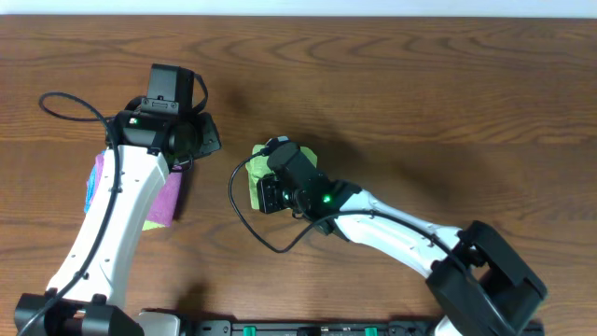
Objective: Fold the cloth
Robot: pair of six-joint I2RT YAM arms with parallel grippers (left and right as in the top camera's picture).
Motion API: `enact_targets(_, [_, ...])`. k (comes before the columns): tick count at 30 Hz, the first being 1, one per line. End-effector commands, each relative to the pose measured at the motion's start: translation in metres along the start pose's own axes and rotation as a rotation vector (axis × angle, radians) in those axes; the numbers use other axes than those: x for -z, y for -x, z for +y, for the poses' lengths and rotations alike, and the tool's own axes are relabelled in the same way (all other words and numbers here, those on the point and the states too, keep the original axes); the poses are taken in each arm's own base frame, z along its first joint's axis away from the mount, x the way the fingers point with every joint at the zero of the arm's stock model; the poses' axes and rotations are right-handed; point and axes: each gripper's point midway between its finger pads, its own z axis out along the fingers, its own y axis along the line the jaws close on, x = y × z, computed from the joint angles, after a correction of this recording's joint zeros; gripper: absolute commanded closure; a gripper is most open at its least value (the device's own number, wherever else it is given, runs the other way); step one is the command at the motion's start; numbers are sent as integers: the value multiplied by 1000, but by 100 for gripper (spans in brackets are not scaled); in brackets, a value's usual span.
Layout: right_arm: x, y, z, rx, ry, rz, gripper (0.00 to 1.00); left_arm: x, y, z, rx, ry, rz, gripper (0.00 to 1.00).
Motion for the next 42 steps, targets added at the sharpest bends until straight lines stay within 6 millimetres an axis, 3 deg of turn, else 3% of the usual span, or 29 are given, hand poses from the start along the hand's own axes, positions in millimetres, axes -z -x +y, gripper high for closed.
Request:
enact_targets(1, [-10, -6, 2, 19, -2, 22, 99, 11, 8, -2, -8, -12, -29, 94])
enact_targets(15, [-25, -20, 0, 27, -4, 53, 99, 10, 5, -1, -7, -7, -19, 94])
enact_targets(16, [-26, -20, -1, 26, -8, 54, 90, 10, 5, -1, -7, -7, -19, 94])
enact_targets(17, [-27, -20, -1, 26, -8, 55, 74, 10, 5, -1, -7, -6, -18, 94])
enact_targets(18, [-27, -20, -1, 27, -7, 52, 42, 10, 5, -1, -7, -5, -16, 94])
enact_targets(19, [-27, -19, -1, 28, -6, 47, 30, 10, 4, 0, -7, -4, -14, 94])
enact_targets(20, [-27, -17, 1, 29, -2, 38, 4, 10, 3, 0, -7, -3, -11, 94])
enact_targets(21, [-27, -14, 2, 30, 3, 30, 1, 10, 3, 0, -7, -2, -10, 94])
enact_targets(26, [-24, -2, 5, 24, 20, 8, 1, 10, 3, 0, -7, -1, -8, 94])
enact_targets(35, [4, 39, 51, 70, 145, -70, 1, 11, 3, 0, -7, -1, -8, 94])
enact_targets(39, [32, 65, 64, 73, 175, -144, 1, 12, 3, 0, -7, -4, -13, 94])
enact_targets(42, [62, 91, 59, 56, 143, -228, 1, 14, 3, -1, -7, -8, -16, 94])
